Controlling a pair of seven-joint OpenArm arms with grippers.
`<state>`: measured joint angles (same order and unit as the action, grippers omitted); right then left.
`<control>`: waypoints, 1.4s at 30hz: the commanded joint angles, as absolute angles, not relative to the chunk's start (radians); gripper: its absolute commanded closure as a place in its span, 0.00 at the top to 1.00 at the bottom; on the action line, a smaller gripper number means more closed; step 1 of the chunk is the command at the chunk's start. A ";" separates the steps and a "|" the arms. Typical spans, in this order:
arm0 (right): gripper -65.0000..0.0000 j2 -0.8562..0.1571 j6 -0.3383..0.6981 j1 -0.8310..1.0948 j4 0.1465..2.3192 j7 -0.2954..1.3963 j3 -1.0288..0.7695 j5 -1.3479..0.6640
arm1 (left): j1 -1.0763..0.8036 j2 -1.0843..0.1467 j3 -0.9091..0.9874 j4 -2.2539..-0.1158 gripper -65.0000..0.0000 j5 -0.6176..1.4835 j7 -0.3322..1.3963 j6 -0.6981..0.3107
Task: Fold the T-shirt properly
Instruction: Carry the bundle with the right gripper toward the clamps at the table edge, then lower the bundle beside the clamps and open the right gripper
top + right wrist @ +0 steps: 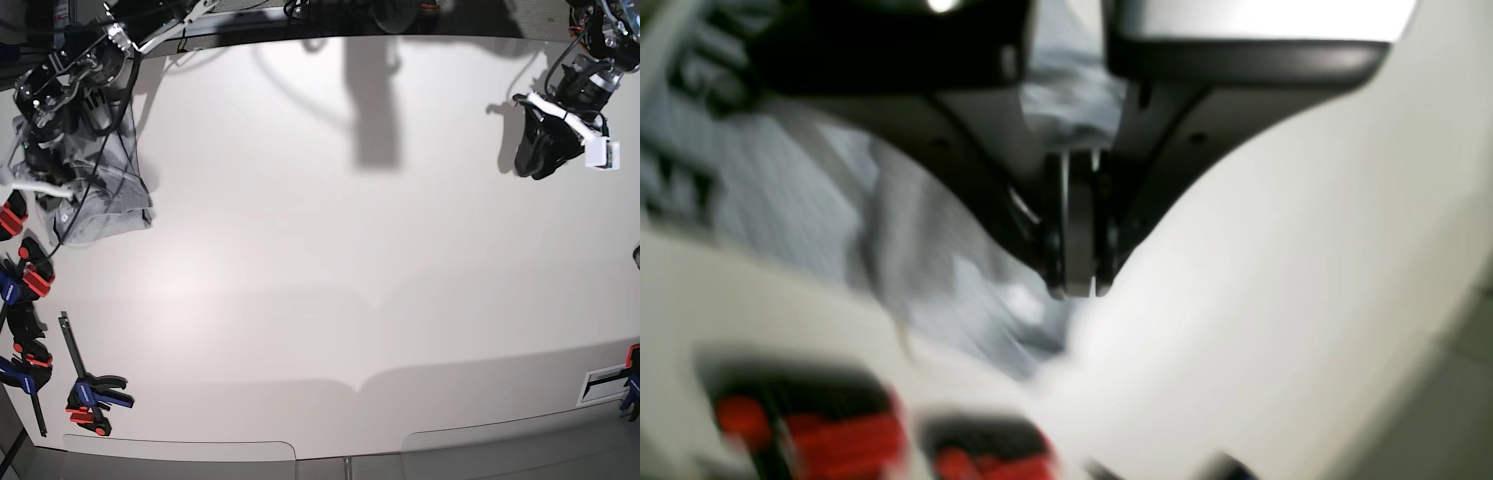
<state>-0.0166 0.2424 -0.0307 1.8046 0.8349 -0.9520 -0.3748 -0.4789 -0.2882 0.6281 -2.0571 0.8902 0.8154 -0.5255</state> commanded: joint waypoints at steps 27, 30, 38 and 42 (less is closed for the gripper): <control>0.00 -0.157 0.698 0.416 2.223 0.933 -0.562 -0.894 | -0.746 -0.228 0.634 -2.075 0.00 0.885 0.738 -0.698; 0.00 -0.202 0.698 0.472 2.223 0.948 -0.559 -0.895 | -0.791 -0.204 0.635 -2.075 0.00 0.948 0.768 -0.698; 0.00 -0.340 0.698 0.670 2.222 1.057 -0.535 -0.902 | -0.913 -0.200 0.649 -2.075 0.00 1.065 0.956 -0.698; 0.00 -0.425 0.698 0.785 2.220 1.105 -0.442 -0.900 | -0.976 -0.203 0.651 -2.075 0.00 1.110 1.074 -0.698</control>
